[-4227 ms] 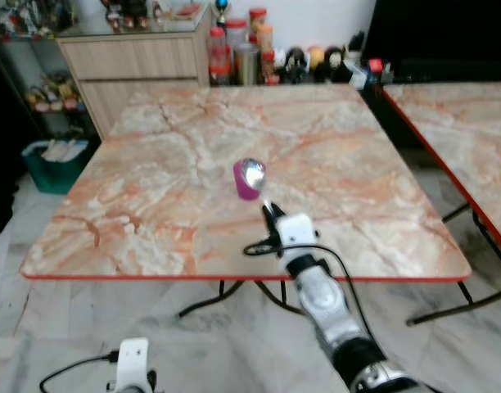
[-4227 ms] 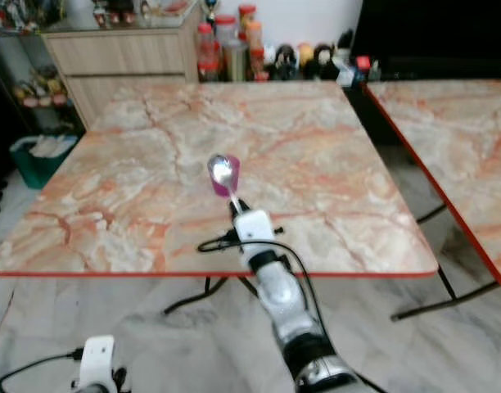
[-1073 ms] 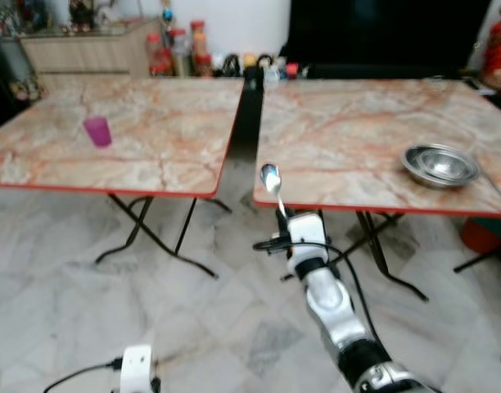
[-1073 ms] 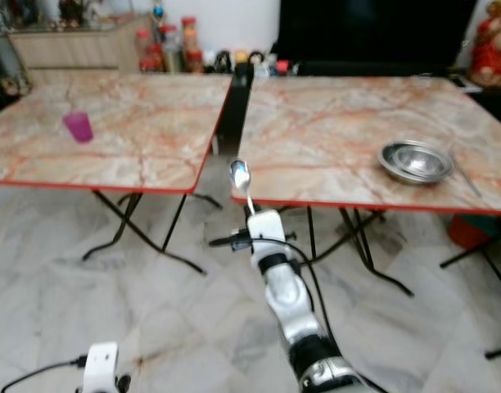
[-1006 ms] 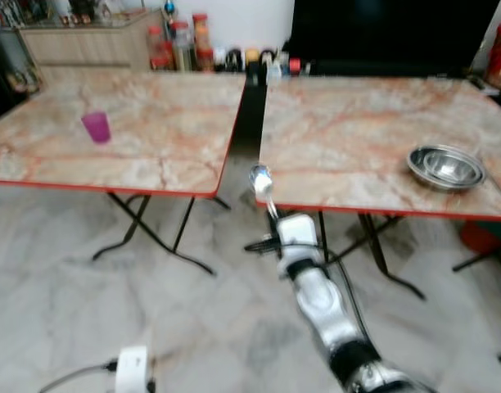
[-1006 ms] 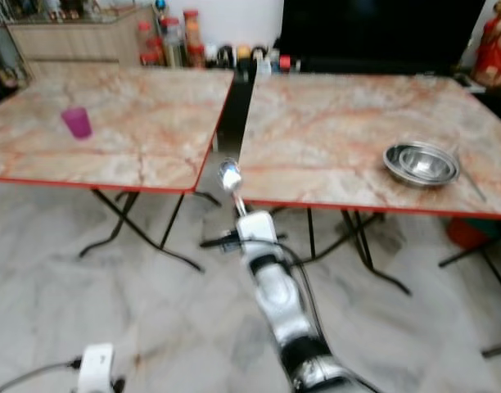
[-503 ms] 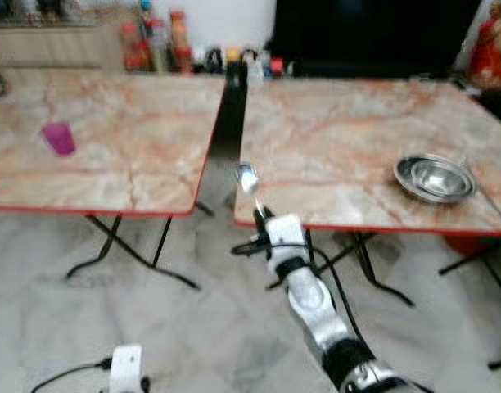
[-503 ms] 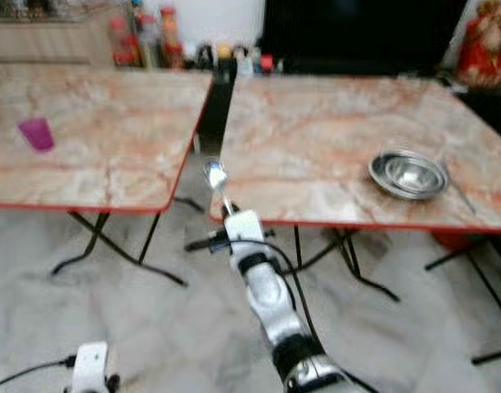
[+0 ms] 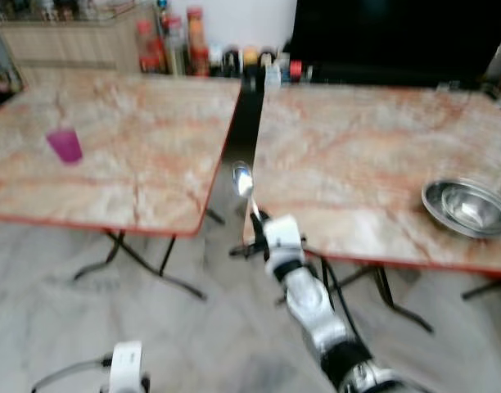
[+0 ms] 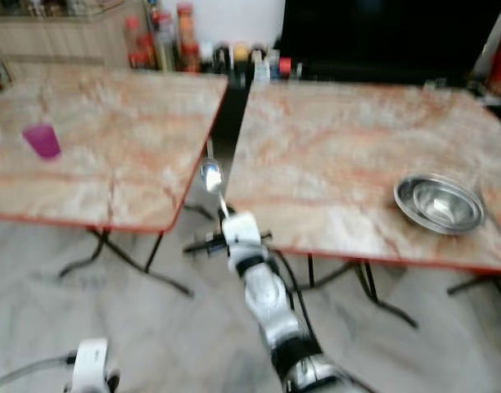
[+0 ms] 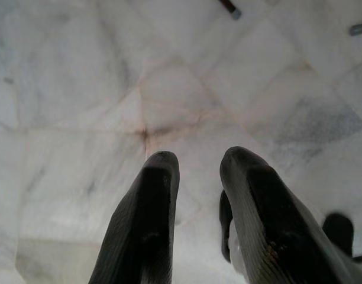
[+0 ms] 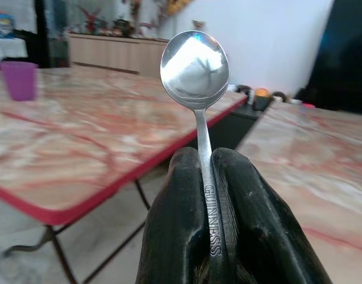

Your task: Setting the table

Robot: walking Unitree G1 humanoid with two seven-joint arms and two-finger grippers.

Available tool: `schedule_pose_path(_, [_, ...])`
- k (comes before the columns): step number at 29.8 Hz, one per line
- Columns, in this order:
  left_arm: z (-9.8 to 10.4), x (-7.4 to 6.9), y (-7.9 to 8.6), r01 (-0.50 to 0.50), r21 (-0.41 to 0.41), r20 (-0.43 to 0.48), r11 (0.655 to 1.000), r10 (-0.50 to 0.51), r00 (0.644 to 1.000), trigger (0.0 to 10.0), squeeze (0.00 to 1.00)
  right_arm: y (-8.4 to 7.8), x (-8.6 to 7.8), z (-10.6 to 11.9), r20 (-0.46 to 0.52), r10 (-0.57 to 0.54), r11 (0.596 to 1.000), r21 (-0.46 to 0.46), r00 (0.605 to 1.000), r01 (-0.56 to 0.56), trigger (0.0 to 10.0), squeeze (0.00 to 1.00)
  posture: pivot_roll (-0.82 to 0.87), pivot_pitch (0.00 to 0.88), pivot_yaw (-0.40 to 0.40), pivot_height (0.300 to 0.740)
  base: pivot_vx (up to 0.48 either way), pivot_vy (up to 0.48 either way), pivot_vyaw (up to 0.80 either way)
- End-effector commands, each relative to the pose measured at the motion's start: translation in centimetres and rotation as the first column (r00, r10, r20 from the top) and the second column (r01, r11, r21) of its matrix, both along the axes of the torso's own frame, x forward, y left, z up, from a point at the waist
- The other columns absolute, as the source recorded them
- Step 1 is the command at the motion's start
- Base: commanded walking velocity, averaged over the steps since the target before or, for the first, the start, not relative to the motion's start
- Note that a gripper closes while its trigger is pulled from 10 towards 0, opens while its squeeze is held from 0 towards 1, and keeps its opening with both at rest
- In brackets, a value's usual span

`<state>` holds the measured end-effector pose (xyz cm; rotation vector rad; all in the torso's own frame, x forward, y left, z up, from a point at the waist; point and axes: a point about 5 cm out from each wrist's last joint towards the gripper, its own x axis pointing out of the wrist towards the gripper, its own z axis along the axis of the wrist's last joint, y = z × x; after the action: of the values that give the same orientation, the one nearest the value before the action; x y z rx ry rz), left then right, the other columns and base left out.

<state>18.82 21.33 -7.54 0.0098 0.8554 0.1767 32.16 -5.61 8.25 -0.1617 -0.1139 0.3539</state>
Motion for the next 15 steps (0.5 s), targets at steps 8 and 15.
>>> schedule_pose_path(8, [-0.17, 0.03, -0.83, 0.032, -0.01, -0.012, 0.999, -0.032, 0.999, 10.0, 0.0, -0.77, 0.17, 0.09, 0.006, -0.022, 1.0, 0.009, 1.0, 0.022, 10.0, 0.0, -0.01, 0.0, 0.008, 0.719, 0.0, 0.0, 0.0])
schedule_pose_path(15, [-0.07, 0.19, -0.73, 0.026, -0.008, -0.008, 1.0, -0.026, 1.0, 10.0, 0.0, -0.81, 0.24, 0.11, 0.003, -0.023, 1.0, 0.008, 1.0, 0.023, 10.0, 0.0, -0.01, 0.0, 0.005, 0.719, 0.0, -0.153, 0.0])
